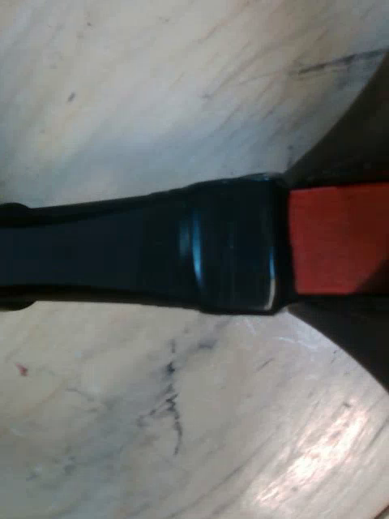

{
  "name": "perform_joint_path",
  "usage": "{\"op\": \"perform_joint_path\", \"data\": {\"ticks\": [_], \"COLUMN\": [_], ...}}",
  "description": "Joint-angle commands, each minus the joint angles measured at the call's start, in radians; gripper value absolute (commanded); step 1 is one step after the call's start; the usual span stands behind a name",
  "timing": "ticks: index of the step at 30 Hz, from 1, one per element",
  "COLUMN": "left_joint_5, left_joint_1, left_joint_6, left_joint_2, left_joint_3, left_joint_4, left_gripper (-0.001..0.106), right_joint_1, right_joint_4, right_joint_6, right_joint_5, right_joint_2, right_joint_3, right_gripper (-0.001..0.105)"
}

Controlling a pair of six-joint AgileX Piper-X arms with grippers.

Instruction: Grind coffee beans and then tamp

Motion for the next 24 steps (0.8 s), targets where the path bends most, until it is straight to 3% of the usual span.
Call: {"op": "perform_joint_path", "data": {"ticks": [1,9,14,24], "left_joint_5": [-0.005,-0.005,-0.005,-0.007], "left_joint_1": [-0.006,-0.006,-0.006,-0.006], "left_joint_6": [0.008,0.008,0.008,0.008], "left_joint_2": [-0.006,0.002,0.096,0.219], "left_joint_3": [-0.004,0.003,0.003,0.003], "left_joint_4": [-0.035,-0.021,-0.021,-0.030], "left_gripper": [0.073,0.073,0.073,0.073], "right_joint_1": [-0.004,-0.004,-0.004,-0.004], "right_joint_4": [-0.044,-0.086,-0.193,-0.199], "right_joint_6": [-0.007,-0.007,-0.007,0.000], "right_joint_5": [0.012,0.012,0.012,0.012], "right_joint_2": [-0.011,0.047,0.138,0.181], "right_joint_3": [-0.006,-0.006,-0.006,-0.006], "right_gripper": [0.000,0.000,0.000,0.000]}}
